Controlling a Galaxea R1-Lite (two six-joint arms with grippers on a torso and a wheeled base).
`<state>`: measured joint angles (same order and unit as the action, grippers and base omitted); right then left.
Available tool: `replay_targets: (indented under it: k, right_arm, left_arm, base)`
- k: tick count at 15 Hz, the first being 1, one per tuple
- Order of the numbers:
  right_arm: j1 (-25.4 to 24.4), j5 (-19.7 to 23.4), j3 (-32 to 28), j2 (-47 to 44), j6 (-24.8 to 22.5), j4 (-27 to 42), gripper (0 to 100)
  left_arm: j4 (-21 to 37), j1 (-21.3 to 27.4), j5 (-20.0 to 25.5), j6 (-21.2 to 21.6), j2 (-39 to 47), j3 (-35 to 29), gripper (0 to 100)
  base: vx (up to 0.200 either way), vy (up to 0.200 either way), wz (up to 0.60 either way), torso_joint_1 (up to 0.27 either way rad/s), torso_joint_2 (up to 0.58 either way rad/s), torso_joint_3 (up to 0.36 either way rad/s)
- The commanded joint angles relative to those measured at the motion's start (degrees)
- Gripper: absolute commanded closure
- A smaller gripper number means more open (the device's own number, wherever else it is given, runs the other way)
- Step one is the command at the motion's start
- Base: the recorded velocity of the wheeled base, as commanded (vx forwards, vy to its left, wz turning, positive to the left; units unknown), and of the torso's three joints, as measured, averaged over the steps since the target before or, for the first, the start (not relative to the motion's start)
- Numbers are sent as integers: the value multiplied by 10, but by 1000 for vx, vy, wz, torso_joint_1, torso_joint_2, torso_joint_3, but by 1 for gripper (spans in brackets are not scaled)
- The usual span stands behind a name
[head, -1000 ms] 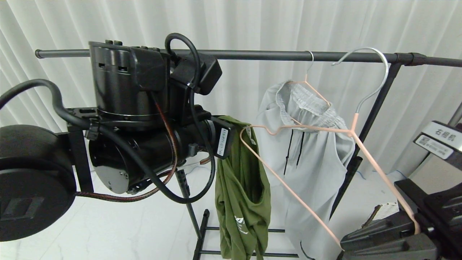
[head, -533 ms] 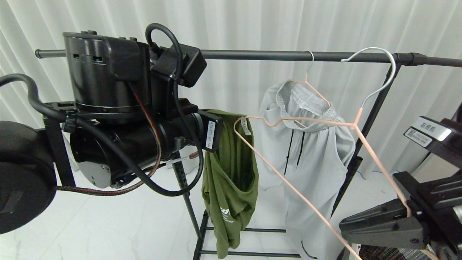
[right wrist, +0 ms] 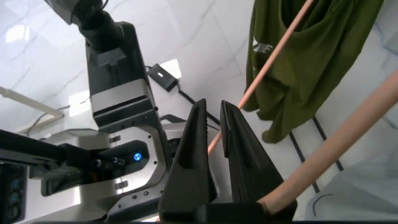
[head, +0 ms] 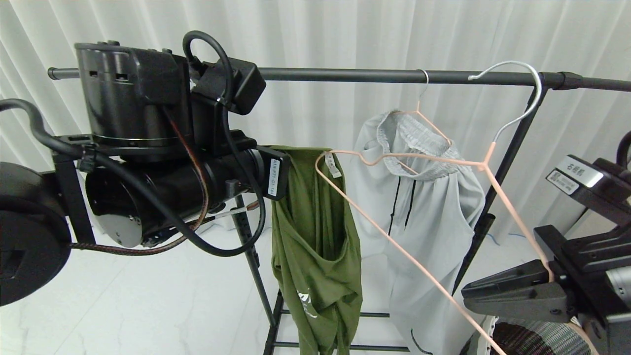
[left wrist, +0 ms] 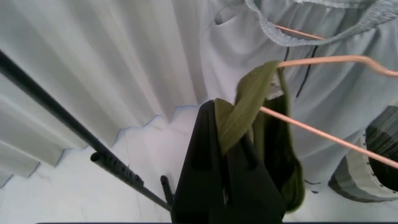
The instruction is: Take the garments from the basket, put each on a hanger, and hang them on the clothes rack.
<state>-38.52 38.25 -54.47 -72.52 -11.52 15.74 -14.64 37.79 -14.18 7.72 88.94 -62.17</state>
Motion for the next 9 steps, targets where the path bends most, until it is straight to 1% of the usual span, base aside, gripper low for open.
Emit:
replay_targets:
  k: [1,3,5,7,9]
  right_arm:
    - [-3,2,-2,-1,-14,0,100]
    - [-11,4,-4,-1,-32,1,100]
    - [-26,21,-5,-1,-32,1,100]
    - [-46,26,-3,0,-32,5,100]
    - [-52,39,1,2,-32,9,100]
  left_arm:
    - [0,-11,-3,1,7,2,100]
    - [0,-19,-8,2,14,3,100]
    - [0,-13,4,1,17,2,100]
    - [0,-12,19,1,35,-1,100]
    - [0,-25,13,2,64,-8,100]
  base:
    - [0,0,0,0,0,0]
    - [0,0,0,0,0,0]
    - [0,0,0,0,0,0]
    - [0,0,0,0,0,0]
    - [0,0,0,0,0,0]
